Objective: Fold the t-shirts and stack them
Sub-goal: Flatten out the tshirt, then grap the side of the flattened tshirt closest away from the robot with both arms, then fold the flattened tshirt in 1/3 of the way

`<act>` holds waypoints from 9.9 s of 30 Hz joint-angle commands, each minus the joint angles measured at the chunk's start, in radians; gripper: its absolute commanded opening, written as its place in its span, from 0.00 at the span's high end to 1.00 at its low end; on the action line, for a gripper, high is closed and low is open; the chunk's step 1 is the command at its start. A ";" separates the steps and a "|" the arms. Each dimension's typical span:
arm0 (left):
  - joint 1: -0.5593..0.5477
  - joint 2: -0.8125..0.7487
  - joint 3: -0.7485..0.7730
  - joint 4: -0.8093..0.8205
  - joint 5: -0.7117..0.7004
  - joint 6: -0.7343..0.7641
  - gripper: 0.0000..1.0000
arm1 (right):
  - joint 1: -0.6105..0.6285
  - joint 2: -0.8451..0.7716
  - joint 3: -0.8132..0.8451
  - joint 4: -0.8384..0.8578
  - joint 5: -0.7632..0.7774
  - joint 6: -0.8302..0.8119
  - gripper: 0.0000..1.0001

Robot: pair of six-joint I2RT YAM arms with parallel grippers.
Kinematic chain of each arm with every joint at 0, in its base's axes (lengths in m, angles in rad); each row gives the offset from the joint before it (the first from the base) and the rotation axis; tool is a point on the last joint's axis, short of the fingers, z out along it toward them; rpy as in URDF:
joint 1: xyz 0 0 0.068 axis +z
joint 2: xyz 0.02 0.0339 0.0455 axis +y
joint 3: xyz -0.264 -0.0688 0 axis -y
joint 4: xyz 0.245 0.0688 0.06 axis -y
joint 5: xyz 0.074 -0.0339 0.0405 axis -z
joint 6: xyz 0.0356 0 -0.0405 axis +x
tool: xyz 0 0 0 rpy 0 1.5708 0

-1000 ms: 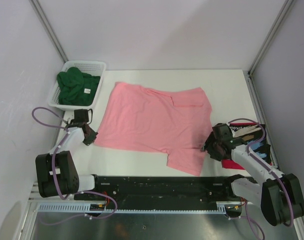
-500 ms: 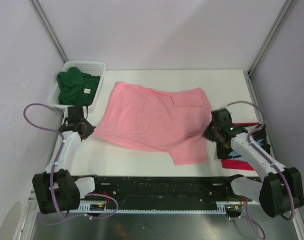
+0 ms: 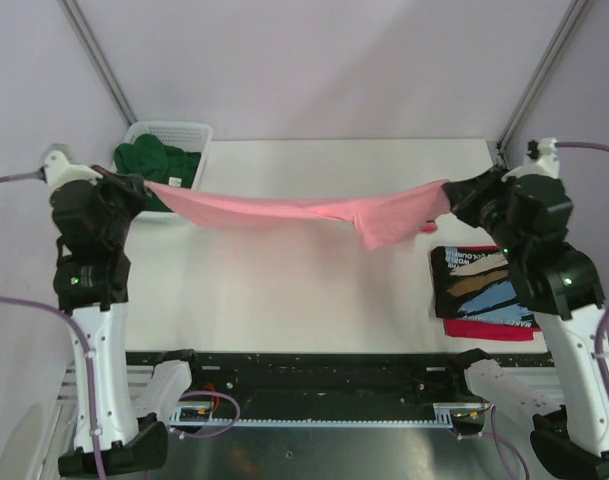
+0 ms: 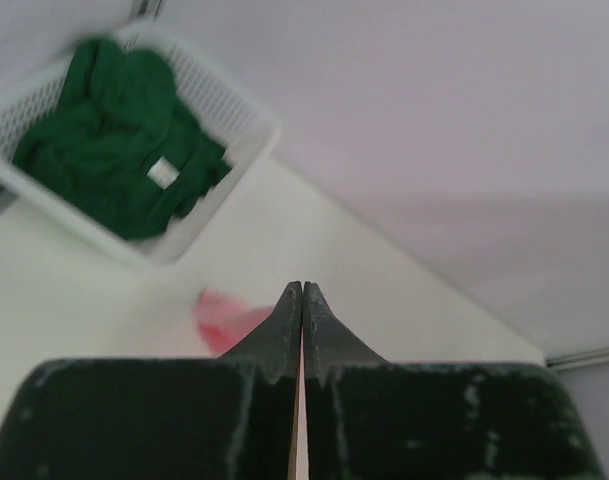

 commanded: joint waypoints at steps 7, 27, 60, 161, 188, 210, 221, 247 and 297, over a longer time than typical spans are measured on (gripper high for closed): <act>0.007 0.116 0.385 0.014 0.078 -0.024 1.00 | 0.002 0.046 0.344 -0.025 0.086 -0.110 1.00; -0.015 0.852 1.068 0.099 0.200 -0.106 1.00 | -0.272 0.593 0.578 0.424 -0.230 -0.007 1.00; 0.012 0.651 -0.140 0.102 0.012 0.064 1.00 | -0.174 0.613 -0.246 0.136 -0.192 -0.063 0.47; -0.202 0.726 -0.073 -0.014 -0.420 -0.001 1.00 | -0.028 0.698 -0.131 0.085 0.046 -0.117 1.00; -0.201 0.849 0.016 0.003 -0.351 0.008 1.00 | -0.086 0.591 -0.275 0.125 0.014 -0.104 1.00; -0.166 0.905 0.037 0.002 -0.381 0.008 1.00 | -0.077 0.793 -0.036 0.155 -0.042 -0.145 1.00; -0.166 0.914 0.048 0.003 -0.361 0.001 1.00 | -0.040 0.883 0.076 0.116 -0.027 -0.166 1.00; -0.164 0.883 0.079 0.003 -0.351 -0.007 1.00 | -0.011 0.932 0.153 0.045 0.040 -0.172 1.00; -0.095 1.038 0.221 0.004 -0.292 0.033 1.00 | -0.098 0.965 0.140 0.139 -0.012 -0.181 1.00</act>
